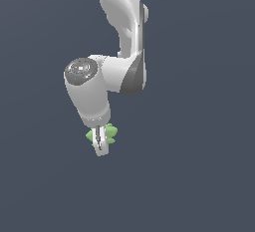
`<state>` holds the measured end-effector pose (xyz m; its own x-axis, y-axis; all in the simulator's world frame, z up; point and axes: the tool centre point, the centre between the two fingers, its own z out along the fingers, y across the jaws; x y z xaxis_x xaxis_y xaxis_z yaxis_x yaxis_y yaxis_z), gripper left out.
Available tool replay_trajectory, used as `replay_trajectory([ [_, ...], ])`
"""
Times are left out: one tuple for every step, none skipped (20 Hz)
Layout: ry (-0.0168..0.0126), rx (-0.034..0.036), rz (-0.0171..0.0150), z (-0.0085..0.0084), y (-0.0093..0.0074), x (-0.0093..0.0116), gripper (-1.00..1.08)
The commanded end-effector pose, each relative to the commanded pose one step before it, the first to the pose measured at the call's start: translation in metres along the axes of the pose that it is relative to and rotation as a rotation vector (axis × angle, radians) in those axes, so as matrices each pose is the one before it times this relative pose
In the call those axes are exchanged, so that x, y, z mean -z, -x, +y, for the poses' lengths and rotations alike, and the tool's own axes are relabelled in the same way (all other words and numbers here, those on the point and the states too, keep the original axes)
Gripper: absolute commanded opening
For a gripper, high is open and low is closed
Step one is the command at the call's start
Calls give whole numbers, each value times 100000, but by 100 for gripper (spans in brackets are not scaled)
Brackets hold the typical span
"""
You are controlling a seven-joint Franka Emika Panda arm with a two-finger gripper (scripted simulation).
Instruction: Pick up the object and move it to a goal position.
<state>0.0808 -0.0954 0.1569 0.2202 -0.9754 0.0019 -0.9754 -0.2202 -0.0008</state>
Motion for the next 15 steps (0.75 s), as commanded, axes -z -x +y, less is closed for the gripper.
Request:
replay_trajectory([
  [115,76,-57,-618,-635,894,-100],
  [-7,3,-48,-199,-211,271,-100],
  [0,0,0,-181,-184,250,-100],
  [0,0,0,-163,-165,223,-100],
  [0,0,0,-145,-146,197,-100],
  [-10,-1,-48,-125,-136,166,-100],
  [0,0,0,-111,-109,147,-100],
  [0,0,0,-95,-91,123,-100],
  [0,0,0,-79,-74,99,-100],
  [0,0,0,-64,-57,75,-100],
  [0,0,0,-49,-40,51,-100],
  [0,0,0,-35,-23,28,-100],
  [-16,-20,-41,-12,-28,5,-100],
  [0,0,0,-6,10,-18,-100],
  [0,0,0,3,12,-18,-100],
])
